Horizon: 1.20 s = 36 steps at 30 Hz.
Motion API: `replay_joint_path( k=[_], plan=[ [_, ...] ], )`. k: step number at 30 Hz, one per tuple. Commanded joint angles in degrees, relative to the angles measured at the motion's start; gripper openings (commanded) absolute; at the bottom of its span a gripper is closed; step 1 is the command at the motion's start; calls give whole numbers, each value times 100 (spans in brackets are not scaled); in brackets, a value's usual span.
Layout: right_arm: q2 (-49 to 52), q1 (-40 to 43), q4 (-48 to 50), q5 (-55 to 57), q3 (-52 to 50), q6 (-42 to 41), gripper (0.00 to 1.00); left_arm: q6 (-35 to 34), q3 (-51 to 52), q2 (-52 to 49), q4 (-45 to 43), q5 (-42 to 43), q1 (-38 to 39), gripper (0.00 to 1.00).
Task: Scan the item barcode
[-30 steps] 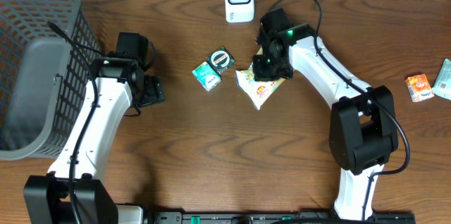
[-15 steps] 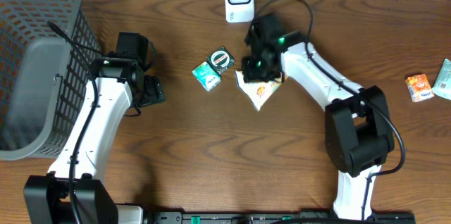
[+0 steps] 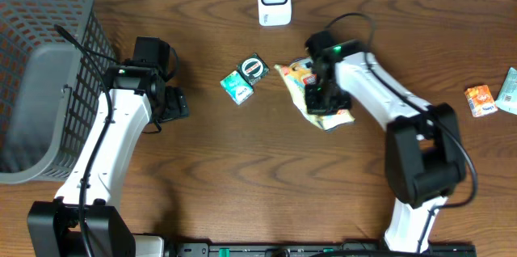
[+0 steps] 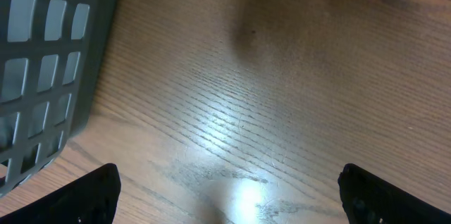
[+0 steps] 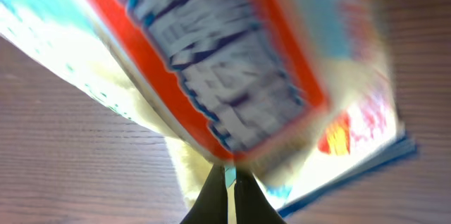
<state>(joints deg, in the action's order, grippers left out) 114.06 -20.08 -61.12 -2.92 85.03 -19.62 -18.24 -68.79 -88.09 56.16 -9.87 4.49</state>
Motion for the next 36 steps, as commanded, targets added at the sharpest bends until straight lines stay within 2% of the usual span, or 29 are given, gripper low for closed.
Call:
replay_joint_path(
  k=[1,5,8,15,22,25,31,33,34,35,36],
  plan=[
    [-520,26,0,31,85,-92,1,-74,24,0,17,-114,-20,98],
    [-940,26,278,44,85,-92,1,-74,24,0,17,-114,-20,98],
    [-994,26,885,350,76,-92,1,-74,24,0,15,-114,-20,98],
    [-177,13,1294,577,-127,-94,1,-74,24,0,15,-114,-20,97],
    [741,11,822,188,-138,-94,1,-74,24,2,15,-114,-20,98],
    [621,11,695,188,-114,-94,1,-74,24,2,17,-114,-20,98],
    [-321,15,577,168,-61,-94,1,-74,24,0,15,-114,-20,98],
    [-798,-11,813,129,-61,-92,22,-74,24,2,17,-114,-20,98],
    [-857,-107,933,-68,-61,275,51,-76,24,2,17,-114,-20,98],
    [-813,-321,822,66,-68,1147,82,-74,24,2,17,-114,-20,98],
    [-739,-573,697,612,-79,1309,96,-74,24,0,17,-114,-20,98]
  ],
)
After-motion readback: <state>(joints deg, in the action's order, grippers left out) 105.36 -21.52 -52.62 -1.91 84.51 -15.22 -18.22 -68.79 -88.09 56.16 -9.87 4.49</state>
